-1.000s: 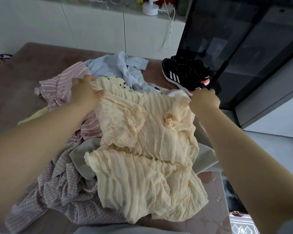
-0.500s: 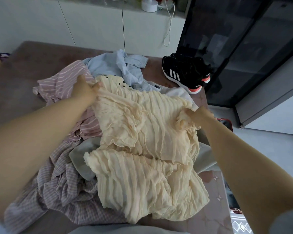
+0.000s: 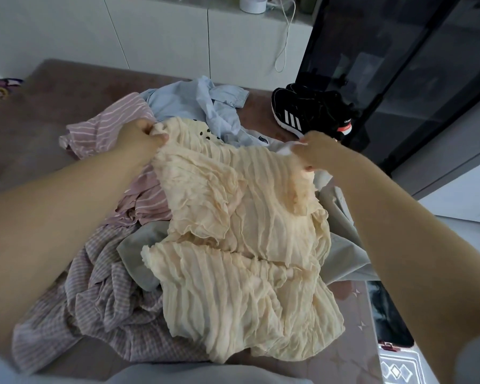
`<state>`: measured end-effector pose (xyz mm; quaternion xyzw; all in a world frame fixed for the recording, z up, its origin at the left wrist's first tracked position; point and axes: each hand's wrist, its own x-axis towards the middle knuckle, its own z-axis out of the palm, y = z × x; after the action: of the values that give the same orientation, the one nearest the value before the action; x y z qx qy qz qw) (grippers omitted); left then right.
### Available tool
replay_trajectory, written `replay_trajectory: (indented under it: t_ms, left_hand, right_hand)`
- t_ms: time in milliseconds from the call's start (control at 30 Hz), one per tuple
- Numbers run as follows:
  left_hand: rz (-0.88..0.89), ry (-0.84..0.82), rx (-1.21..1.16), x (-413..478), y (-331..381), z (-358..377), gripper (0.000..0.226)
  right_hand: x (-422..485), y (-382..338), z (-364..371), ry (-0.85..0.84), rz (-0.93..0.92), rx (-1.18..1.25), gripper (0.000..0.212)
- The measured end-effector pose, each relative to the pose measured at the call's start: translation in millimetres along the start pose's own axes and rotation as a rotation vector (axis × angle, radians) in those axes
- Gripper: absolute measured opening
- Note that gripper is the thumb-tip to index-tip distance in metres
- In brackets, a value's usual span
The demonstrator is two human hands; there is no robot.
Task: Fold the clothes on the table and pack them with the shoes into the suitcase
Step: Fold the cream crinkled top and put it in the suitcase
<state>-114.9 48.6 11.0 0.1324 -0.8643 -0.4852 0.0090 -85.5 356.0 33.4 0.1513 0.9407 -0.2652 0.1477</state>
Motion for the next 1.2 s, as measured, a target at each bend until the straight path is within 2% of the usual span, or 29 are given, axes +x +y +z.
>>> replay_trajectory:
  t_ms: [33, 67, 100, 133, 200, 233, 300, 367, 467, 533, 700, 800, 833, 900, 933, 1000, 1067, 1167, 1200]
  left_hand:
    - [0.003, -0.003, 0.002, 0, 1, 1, 0.027]
    - [0.017, -0.007, 0.018, 0, 3, 3, 0.028]
    - [0.019, -0.016, 0.036, 0, 5, 4, 0.029]
    - [0.024, -0.023, 0.046, -1, 6, 4, 0.029]
    - [0.024, -0.047, 0.033, -1, 8, 2, 0.024]
    - [0.015, -0.054, 0.011, -1, 8, -1, 0.028]
    - [-0.018, -0.070, -0.053, 2, 4, -7, 0.049]
    - [-0.052, -0.087, -0.098, 7, -5, -11, 0.065]
    - [-0.092, -0.157, -0.123, 3, 1, -10, 0.053]
    - [-0.108, -0.169, -0.135, -2, 5, -9, 0.045]
    - [-0.068, -0.082, -0.053, -3, 6, -8, 0.037]
    - [-0.027, -0.082, -0.042, -1, 3, -12, 0.031]
    - [-0.005, -0.065, -0.042, 2, 5, -14, 0.025]
    - [0.059, -0.021, -0.043, 6, 15, -17, 0.008]
    - [0.089, 0.000, -0.049, 9, 23, -19, 0.005]
    - [0.153, 0.031, -0.023, 15, 49, -23, 0.008]
    - [0.236, 0.092, -0.002, 20, 78, -29, 0.022]
    - [0.270, 0.170, -0.055, 32, 104, -32, 0.010]
    - [0.262, 0.157, -0.048, 34, 108, -31, 0.019]
  right_hand:
    - [-8, -11, -2, -0.182, -0.050, 0.215, 0.035]
    - [-11, -15, -4, -0.287, -0.089, 0.284, 0.039]
    - [-9, -18, -8, -0.299, -0.139, 0.183, 0.040]
    - [-5, -20, -10, -0.240, -0.170, -0.019, 0.038]
    - [8, -7, -11, 0.002, -0.167, -0.479, 0.036]
    - [14, 1, -9, 0.097, -0.132, -0.542, 0.037]
    - [17, 17, -4, 0.180, -0.085, -0.435, 0.035]
    - [19, 29, 2, 0.153, -0.030, -0.295, 0.036]
    - [22, 38, 15, 0.012, 0.126, -0.005, 0.048]
    - [24, 43, 24, -0.015, 0.200, 0.159, 0.053]
    - [25, 28, 27, -0.134, 0.243, 0.201, 0.048]
    - [25, 27, 13, -0.064, 0.128, 0.300, 0.062]
    - [25, 29, 7, -0.055, 0.102, 0.396, 0.059]
    - [26, 29, -10, 0.000, 0.056, 0.581, 0.039]
    - [23, 27, -22, 0.063, 0.012, 0.595, 0.031]
    - [18, 17, -45, 0.243, -0.083, 0.581, 0.028]
    - [12, 11, -65, 0.351, -0.157, 0.634, 0.035]
    - [4, 10, -79, 0.381, -0.192, 0.594, 0.046]
    - [1, 11, -79, 0.357, -0.192, 0.570, 0.048]
